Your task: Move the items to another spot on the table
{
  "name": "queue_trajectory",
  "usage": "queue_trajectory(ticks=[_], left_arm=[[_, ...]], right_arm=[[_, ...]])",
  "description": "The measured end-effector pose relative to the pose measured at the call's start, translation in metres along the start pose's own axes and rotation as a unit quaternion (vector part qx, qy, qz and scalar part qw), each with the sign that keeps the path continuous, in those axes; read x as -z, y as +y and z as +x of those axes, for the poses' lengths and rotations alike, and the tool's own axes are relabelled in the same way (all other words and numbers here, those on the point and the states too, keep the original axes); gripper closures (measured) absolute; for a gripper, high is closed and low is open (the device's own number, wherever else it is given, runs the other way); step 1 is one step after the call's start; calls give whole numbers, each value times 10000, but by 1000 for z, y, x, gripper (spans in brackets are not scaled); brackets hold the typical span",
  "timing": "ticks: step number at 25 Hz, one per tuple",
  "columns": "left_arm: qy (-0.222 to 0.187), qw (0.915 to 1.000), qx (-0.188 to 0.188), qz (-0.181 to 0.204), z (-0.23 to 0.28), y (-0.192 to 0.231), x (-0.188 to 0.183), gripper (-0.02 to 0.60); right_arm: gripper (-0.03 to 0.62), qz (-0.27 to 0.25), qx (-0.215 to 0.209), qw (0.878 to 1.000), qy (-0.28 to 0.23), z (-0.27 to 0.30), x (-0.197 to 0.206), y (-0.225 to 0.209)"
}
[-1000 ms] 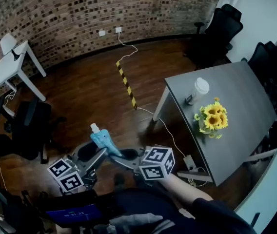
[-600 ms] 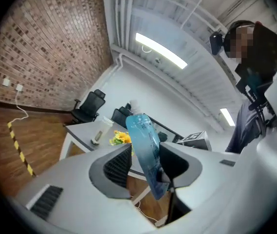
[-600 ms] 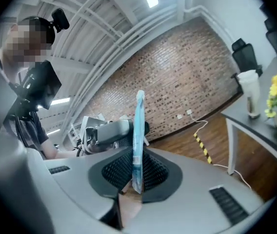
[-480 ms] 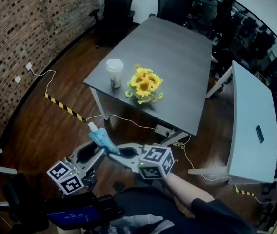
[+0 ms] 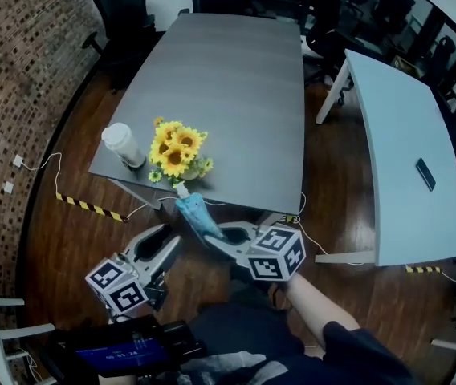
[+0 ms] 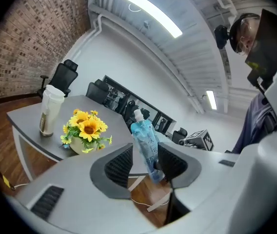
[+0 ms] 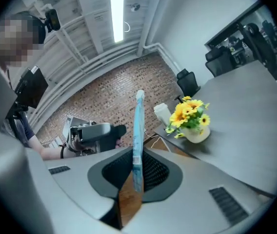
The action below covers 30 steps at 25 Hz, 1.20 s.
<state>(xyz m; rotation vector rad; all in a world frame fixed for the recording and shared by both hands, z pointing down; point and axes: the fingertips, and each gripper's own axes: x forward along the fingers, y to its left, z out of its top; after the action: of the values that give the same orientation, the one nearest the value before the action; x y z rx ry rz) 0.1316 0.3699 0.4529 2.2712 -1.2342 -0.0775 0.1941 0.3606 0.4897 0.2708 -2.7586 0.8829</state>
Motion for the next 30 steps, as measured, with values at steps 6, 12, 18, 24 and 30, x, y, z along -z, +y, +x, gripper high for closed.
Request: queue_trajectory(ticks=[6, 12, 18, 24, 30], left_arm=[[174, 9998, -57, 78, 52, 5, -12, 417], [660, 9976, 176, 110, 98, 13, 7, 417], [1492, 9854, 726, 385, 152, 26, 53, 417], [1962, 9699, 1363, 465, 198, 22, 76, 426], [2302, 9607, 1496, 416, 229, 48, 97, 453]], right_arm=[[554, -49, 349, 9960, 815, -27, -1, -79], [554, -163, 228, 9793, 2003, -31, 20, -134], [554, 133, 253, 9541, 2983, -17, 44, -191], [554, 465, 78, 9238, 3799, -17, 64, -217], [554, 706, 80, 9146, 3981, -9, 74, -241]])
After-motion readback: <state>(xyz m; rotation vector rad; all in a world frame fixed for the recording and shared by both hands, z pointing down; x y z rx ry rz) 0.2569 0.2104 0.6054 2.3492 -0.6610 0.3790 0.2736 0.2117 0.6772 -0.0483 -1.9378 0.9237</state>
